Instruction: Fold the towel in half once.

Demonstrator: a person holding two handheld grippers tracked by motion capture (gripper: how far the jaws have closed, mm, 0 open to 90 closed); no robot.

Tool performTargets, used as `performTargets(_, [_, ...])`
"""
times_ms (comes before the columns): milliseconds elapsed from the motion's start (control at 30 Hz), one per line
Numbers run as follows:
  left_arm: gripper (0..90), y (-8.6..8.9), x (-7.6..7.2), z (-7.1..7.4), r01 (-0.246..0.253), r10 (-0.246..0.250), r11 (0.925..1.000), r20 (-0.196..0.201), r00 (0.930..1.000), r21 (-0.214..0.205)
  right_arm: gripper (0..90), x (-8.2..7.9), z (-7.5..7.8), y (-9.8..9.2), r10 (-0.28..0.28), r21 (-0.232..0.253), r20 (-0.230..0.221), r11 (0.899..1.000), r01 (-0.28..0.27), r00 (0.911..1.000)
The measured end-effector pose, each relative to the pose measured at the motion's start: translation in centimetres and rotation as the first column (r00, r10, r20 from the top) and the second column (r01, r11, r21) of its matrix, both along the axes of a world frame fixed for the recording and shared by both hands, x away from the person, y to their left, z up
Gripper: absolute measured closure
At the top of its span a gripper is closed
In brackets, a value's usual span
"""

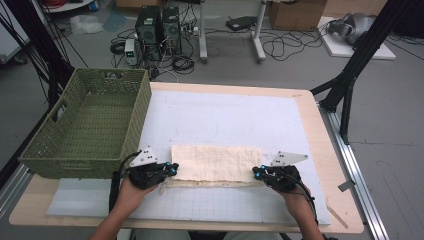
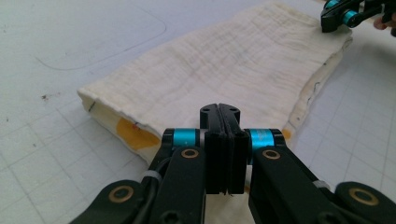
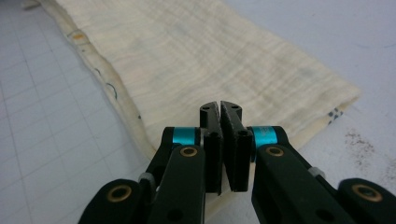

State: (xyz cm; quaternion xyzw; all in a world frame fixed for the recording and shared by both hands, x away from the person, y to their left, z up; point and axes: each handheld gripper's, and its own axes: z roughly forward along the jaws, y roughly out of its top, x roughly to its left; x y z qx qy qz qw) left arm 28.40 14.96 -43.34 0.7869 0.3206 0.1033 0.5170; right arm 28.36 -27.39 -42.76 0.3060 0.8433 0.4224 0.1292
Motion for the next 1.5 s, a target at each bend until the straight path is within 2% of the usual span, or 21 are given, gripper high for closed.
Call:
performTargets(100, [88.5, 0.4, 0.0, 0.2, -0.003, 0.002, 0.9995, -0.004, 1.0, -0.033, 87.4, -0.1, 0.4, -0.2, 0.003, 0.007, 0.019, 1.0, -0.003, 0.9998])
performTargets(267, [88.5, 0.7, -0.1, 0.5, -0.01, 0.009, 0.9973, -0.01, 0.9999, -0.073, 87.6, -0.2, 0.8, -0.6, -0.001, 0.029, 0.022, 1.0, 0.001, 0.9998])
performTargets(433, [88.5, 1.0, -0.4, 0.2, -0.002, 0.0, 0.9988, -0.035, 0.9994, -0.048, 87.6, -0.5, 0.7, -0.4, 0.029, 0.011, 0.007, 1.0, -0.029, 0.9995])
performTargets(533, [88.5, 1.1, -0.6, -0.2, 0.001, -0.002, 0.9998, -0.057, 0.9984, -0.019, 87.5, -0.6, 0.4, -0.3, 0.037, -0.001, -0.012, 0.999, -0.037, 0.9993])
performTargets(600, [88.4, 1.0, -0.6, -0.4, 0.009, -0.009, 1.0, -0.084, 0.9964, -0.002, 87.2, -0.6, 0.2, -0.3, 0.034, -0.02, -0.026, 0.999, -0.034, 0.9991])
performTargets(667, [87.4, 0.9, -0.6, -0.7, -0.001, 0.004, 0.9996, -0.085, 0.9964, 0.027, 81.1, -0.5, -0.2, -0.2, 0.03, -0.041, -0.039, 0.999, -0.031, 0.9988])
performTargets(733, [77.2, 0.9, -0.4, -0.8, -0.029, 0.032, 0.9989, -0.088, 0.9956, 0.037, 68.6, -0.4, -0.4, -0.1, 0.015, -0.046, -0.053, 0.999, -0.017, 0.9985])
performTargets(767, [70.5, 0.9, -0.3, -0.7, -0.048, 0.051, 0.9981, -0.075, 0.9959, 0.04, 67.0, -0.3, -0.4, -0.2, 0.002, -0.032, -0.049, 0.999, -0.004, 0.9988])
performTargets(833, [63.2, 1.0, 0.0, -0.5, -0.072, 0.074, 0.9971, -0.061, 0.9954, 0.021, 62.6, -0.3, -0.1, -0.4, -0.015, -0.001, -0.026, 1.0, 0.015, 0.9995])
performTargets(933, [56.2, 0.8, 0.7, -0.1, -0.104, 0.104, 0.9946, -0.034, 0.994, 0.006, 59.4, 0.0, 0.1, -0.6, -0.059, 0.035, -0.002, 0.998, 0.059, 0.9983])
performTargets(1100, [52.5, 0.0, 2.6, 0.5, -0.141, 0.141, 0.9899, -0.006, 0.99, 0.013, 56.5, 1.0, 0.2, -0.7, -0.156, 0.028, 0.036, 0.988, 0.155, 0.9871])
performTargets(1267, [47.6, -0.8, 5.0, 0.3, -0.208, 0.208, 0.9775, 0.016, 0.9781, 0.034, 51.8, 3.2, 0.1, -0.6, -0.226, 0.011, 0.062, 0.974, 0.226, 0.9722])
performTargets(1333, [47.0, -1.1, 5.7, -0.1, -0.227, 0.226, 0.9726, 0.022, 0.9738, 0.05, 49.2, 4.3, -0.2, -0.5, -0.243, 0.003, 0.055, 0.97, 0.244, 0.9683])
performTargets(1400, [46.1, -1.3, 6.5, -0.5, -0.246, 0.246, 0.9656, 0.01, 0.9692, 0.085, 47.7, 5.3, -0.7, -0.2, -0.259, -0.001, 0.044, 0.966, 0.259, 0.965])
performTargets(1467, [44.6, -1.3, 7.2, -1.0, -0.262, 0.264, 0.9616, -0.014, 0.9645, 0.083, 45.7, 6.2, -1.1, 0.0, -0.266, 0.004, 0.022, 0.964, 0.266, 0.9638])
performTargets(1500, [44.5, -1.3, 7.5, -1.1, -0.264, 0.267, 0.9599, -0.027, 0.9632, 0.095, 45.5, 6.6, -1.3, 0.1, -0.262, 0.011, 0.012, 0.965, 0.262, 0.9649])
